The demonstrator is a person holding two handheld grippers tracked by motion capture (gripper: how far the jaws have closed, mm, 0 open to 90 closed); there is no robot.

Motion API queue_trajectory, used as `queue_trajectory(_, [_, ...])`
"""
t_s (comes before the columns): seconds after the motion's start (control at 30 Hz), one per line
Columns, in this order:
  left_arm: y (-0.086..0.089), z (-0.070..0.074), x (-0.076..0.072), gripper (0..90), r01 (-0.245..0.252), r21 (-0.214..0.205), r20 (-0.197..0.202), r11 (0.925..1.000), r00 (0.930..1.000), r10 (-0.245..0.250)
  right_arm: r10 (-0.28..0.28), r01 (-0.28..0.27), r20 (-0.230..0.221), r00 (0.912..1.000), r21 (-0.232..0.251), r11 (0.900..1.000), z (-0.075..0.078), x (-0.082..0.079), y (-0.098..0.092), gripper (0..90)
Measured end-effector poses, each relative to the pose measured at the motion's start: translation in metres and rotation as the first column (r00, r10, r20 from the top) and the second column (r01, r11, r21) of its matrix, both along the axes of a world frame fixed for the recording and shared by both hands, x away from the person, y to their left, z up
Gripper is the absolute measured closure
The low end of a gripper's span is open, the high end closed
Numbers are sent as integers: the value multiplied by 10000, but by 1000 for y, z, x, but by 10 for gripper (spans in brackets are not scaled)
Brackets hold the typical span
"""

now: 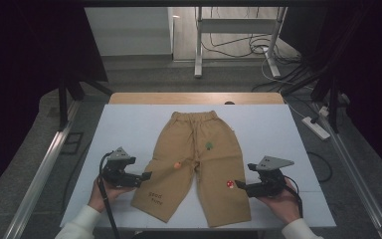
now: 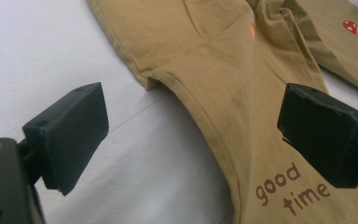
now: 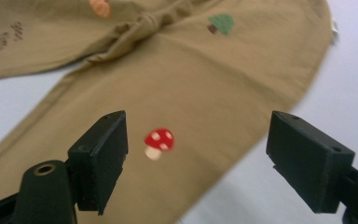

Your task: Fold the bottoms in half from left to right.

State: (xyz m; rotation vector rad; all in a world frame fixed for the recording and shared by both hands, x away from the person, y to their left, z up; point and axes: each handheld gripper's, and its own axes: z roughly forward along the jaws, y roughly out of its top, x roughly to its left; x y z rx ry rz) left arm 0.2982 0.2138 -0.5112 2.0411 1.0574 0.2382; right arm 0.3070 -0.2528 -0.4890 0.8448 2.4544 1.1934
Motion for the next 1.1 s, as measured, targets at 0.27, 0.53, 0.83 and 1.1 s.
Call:
queue_trajectory(0.27, [4, -1, 1, 87, -86, -48, -18, 10000, 10000, 86, 775, -777, -141, 9969, -158, 9968, -4, -1, 32, 213])
queue_trajectory(0.53, [3, -1, 1, 88, -96, -66, 9, 9999, 10000, 96, 1293, -1296, -175, 9914, -175, 9914, -4, -4, 52, 214])
queue_trajectory(0.83, [2, -1, 1, 88, -54, -19, -19, 10000, 10000, 54, 1644, -1649, -267, 9860, -183, 9861, -6, -5, 71, 214])
queue_trajectory(1.1, [3, -1, 1, 89, -127, -15, 20, 9999, 9999, 127, 2044, -2050, -329, 9783, -157, 9786, -10, -6, 93, 214])
